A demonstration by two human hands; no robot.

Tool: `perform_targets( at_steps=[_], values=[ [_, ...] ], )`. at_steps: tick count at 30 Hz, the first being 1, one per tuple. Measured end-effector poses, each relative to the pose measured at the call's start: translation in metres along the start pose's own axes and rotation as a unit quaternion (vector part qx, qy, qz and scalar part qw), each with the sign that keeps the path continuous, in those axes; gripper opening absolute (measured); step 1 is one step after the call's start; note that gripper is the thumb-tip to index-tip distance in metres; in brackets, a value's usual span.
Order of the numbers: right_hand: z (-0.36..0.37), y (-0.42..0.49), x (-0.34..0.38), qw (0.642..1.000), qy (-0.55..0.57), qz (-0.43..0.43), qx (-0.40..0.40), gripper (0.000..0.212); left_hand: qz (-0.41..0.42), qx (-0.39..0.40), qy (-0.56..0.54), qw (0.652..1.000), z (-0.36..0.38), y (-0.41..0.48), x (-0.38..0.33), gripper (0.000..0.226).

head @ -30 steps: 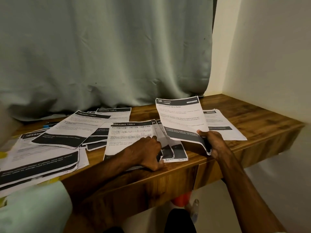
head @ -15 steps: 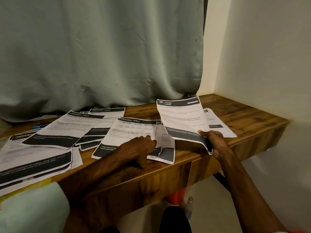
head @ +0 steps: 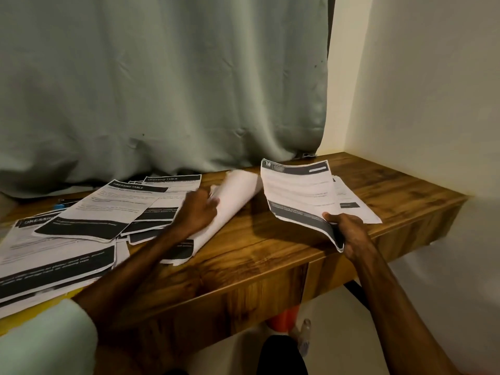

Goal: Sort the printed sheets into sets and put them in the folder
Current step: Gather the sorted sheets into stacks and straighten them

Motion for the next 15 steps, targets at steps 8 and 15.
perform_targets(
  at_steps=[8,15],
  values=[
    [0.035,-0.019,-0.003,0.968,-0.242,-0.074,-0.002,0.021,0.105,-0.111,0.048,0.987,-0.042,0.007,-0.025,0.025],
    [0.092,-0.033,-0.031,0.985,-0.123,0.033,0.116,0.024,0.243,0.103,0.169,0.950,0.024,-0.050,-0.082,0.031]
  ],
)
Point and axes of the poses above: each hand's wrist, its own y-axis towards the middle knuckle, its own z-axis out of the palm, x = y × z, the point moved 2 cm from there along y, towards the middle knuckle, and after that the axes turned 8 degrees about z, right-handed, at the moved point
